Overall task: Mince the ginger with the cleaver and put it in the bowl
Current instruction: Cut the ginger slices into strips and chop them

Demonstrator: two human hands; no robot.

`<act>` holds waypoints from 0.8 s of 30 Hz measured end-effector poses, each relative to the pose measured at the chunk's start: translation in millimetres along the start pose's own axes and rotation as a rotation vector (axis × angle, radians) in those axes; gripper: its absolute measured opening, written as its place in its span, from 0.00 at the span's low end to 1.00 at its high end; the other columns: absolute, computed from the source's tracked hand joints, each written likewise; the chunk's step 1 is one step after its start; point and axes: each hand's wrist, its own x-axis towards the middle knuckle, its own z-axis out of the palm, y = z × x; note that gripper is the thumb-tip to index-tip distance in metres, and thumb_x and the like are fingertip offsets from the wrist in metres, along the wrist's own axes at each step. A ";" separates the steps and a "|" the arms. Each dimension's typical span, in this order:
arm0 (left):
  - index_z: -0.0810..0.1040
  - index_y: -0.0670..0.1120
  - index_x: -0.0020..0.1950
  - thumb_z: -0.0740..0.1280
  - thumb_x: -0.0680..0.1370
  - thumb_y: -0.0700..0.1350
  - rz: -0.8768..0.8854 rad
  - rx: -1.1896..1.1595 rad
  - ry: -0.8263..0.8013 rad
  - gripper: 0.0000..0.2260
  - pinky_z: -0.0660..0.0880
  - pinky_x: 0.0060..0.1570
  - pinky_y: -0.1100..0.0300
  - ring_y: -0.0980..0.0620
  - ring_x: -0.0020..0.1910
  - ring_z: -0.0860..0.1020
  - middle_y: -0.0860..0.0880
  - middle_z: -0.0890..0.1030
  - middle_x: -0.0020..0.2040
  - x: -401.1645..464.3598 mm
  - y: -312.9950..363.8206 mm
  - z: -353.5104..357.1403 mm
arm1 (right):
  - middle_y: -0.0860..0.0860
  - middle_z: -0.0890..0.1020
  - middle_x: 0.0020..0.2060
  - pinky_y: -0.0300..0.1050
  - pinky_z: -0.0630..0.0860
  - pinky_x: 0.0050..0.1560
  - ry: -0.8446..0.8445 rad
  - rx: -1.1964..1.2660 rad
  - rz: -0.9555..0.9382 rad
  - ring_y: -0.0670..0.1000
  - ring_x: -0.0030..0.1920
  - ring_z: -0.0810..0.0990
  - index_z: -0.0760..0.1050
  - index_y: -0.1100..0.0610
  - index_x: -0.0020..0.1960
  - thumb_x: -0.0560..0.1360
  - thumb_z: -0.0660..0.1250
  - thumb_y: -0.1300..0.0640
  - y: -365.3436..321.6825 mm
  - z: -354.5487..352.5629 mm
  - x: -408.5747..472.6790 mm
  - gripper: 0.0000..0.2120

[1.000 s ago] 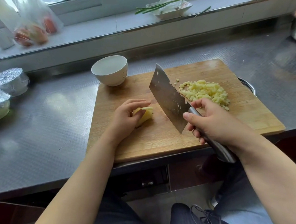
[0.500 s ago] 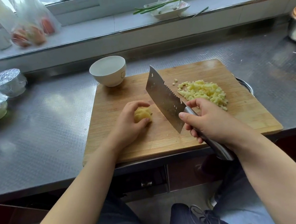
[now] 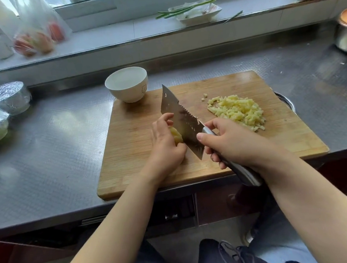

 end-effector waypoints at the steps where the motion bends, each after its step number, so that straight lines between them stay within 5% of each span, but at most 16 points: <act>1: 0.59 0.49 0.71 0.66 0.72 0.37 -0.006 0.021 -0.005 0.31 0.60 0.68 0.60 0.54 0.64 0.63 0.51 0.63 0.62 0.0 -1.6 -1.3 | 0.53 0.76 0.34 0.41 0.73 0.25 0.008 -0.009 0.000 0.46 0.28 0.73 0.67 0.54 0.59 0.81 0.63 0.56 0.1 -0.1 -0.2 0.08; 15: 0.63 0.49 0.72 0.62 0.80 0.45 -0.054 0.389 -0.071 0.21 0.58 0.69 0.52 0.48 0.69 0.62 0.48 0.66 0.69 6.2 3.4 -10.7 | 0.53 0.77 0.36 0.40 0.73 0.26 0.017 -0.046 -0.011 0.46 0.29 0.74 0.68 0.55 0.63 0.81 0.62 0.55 4.0 -0.8 -1.6 0.11; 24: 0.68 0.47 0.72 0.54 0.82 0.57 -0.337 0.450 -0.098 0.22 0.63 0.68 0.48 0.43 0.68 0.65 0.43 0.68 0.69 19.7 -14.1 -39.5 | 0.53 0.76 0.34 0.40 0.72 0.25 0.007 -0.010 -0.008 0.46 0.27 0.73 0.71 0.57 0.59 0.81 0.63 0.56 5.9 -2.9 -0.8 0.08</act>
